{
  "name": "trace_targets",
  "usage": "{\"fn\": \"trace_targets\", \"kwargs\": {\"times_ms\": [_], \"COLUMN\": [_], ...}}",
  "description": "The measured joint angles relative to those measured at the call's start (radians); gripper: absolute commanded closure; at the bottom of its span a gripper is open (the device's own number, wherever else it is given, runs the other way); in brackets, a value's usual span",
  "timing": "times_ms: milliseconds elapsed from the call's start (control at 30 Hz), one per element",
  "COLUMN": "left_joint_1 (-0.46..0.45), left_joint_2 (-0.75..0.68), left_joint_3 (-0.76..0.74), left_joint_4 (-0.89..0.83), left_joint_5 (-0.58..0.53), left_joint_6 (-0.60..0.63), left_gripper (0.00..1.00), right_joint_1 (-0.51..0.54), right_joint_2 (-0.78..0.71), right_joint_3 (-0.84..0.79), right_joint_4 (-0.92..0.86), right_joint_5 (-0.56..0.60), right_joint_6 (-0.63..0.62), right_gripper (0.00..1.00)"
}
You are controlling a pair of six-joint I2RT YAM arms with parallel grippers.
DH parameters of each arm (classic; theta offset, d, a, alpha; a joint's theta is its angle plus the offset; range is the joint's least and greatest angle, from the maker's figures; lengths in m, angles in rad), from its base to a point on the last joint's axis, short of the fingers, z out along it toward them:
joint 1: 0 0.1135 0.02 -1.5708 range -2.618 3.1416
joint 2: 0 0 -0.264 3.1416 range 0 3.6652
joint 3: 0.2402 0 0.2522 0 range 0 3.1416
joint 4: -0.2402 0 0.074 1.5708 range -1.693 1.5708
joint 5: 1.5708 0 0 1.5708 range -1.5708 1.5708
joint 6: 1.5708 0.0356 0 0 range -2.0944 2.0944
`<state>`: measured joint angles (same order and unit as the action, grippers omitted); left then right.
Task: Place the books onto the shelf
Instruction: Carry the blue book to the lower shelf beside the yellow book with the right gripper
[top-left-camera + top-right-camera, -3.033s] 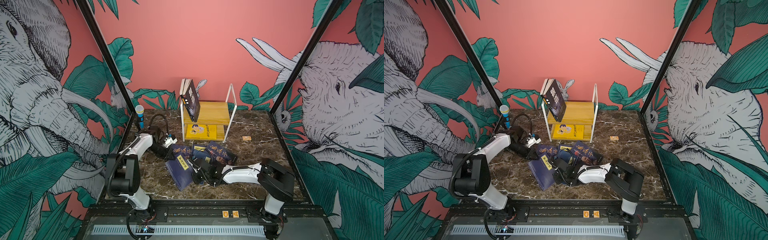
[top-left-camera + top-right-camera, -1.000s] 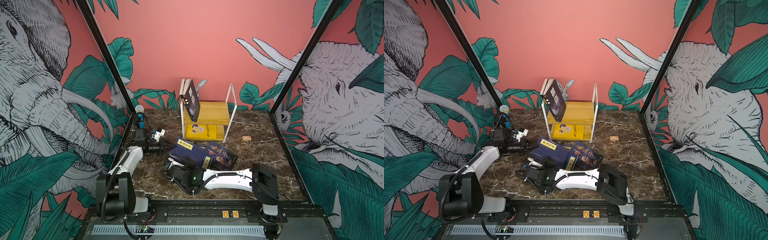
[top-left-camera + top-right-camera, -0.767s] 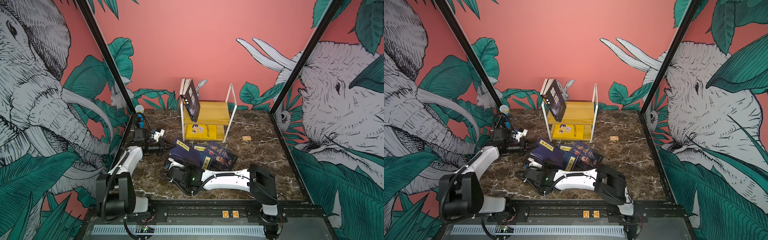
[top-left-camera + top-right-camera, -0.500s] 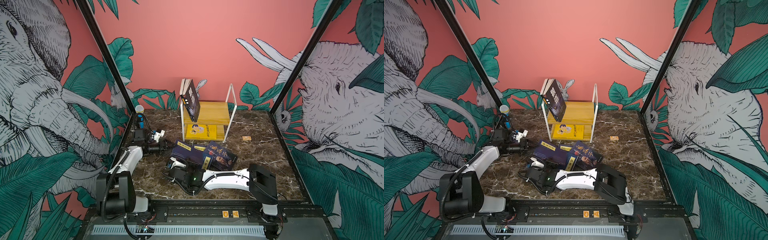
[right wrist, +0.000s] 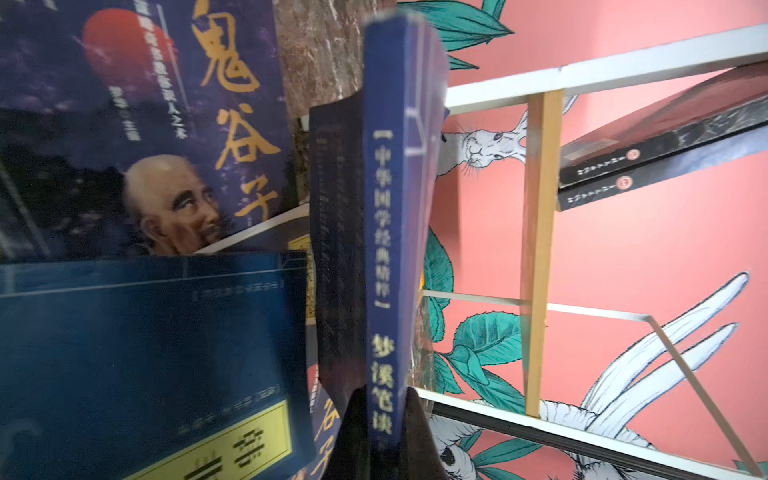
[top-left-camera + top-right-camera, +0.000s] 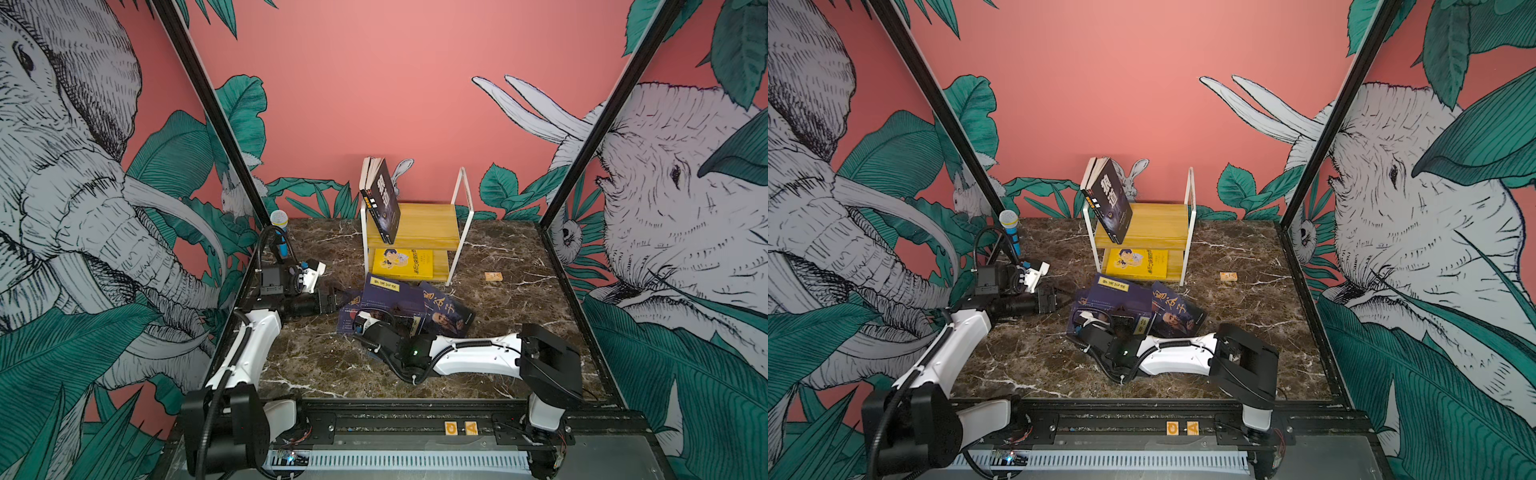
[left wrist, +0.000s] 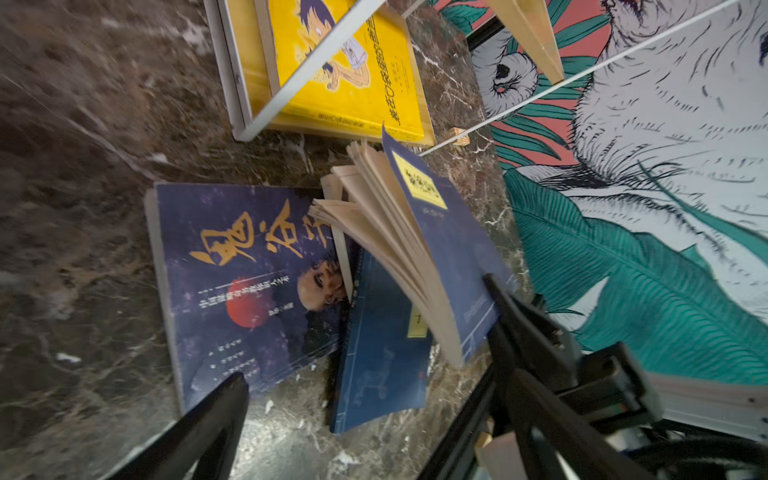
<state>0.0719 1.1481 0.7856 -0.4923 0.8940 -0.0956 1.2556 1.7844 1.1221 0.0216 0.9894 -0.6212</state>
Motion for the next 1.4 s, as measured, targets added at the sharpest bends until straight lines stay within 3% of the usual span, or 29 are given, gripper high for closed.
{"fn": "trace_targets", "kwargs": {"times_ms": [233, 567, 1167, 1400], "left_joint_1": [0.027, 0.030, 0.030, 0.030], "left_joint_2": [-0.127, -0.171, -0.171, -0.171], "left_joint_3": [-0.061, -0.076, -0.076, -0.076], "left_joint_4": [0.028, 0.027, 0.028, 0.031], "left_joint_5": [-0.066, -0.106, -0.104, -0.099], "left_joint_6": [0.100, 0.187, 0.193, 0.193], "left_gripper": [0.01, 0.01, 0.01, 0.01], "right_joint_1": [-0.074, -0.155, -0.256, -0.277], "right_joint_2": [-0.033, -0.041, 0.136, 0.150], "right_joint_3": [-0.011, 0.019, 0.033, 0.033], "right_joint_4": [0.091, 0.099, 0.335, 0.383], "right_joint_5": [-0.042, -0.098, -0.113, -0.121], "right_joint_6": [-0.182, -0.256, -0.499, -0.539], "right_gripper": [1.00, 1.00, 1.00, 1.00]}}
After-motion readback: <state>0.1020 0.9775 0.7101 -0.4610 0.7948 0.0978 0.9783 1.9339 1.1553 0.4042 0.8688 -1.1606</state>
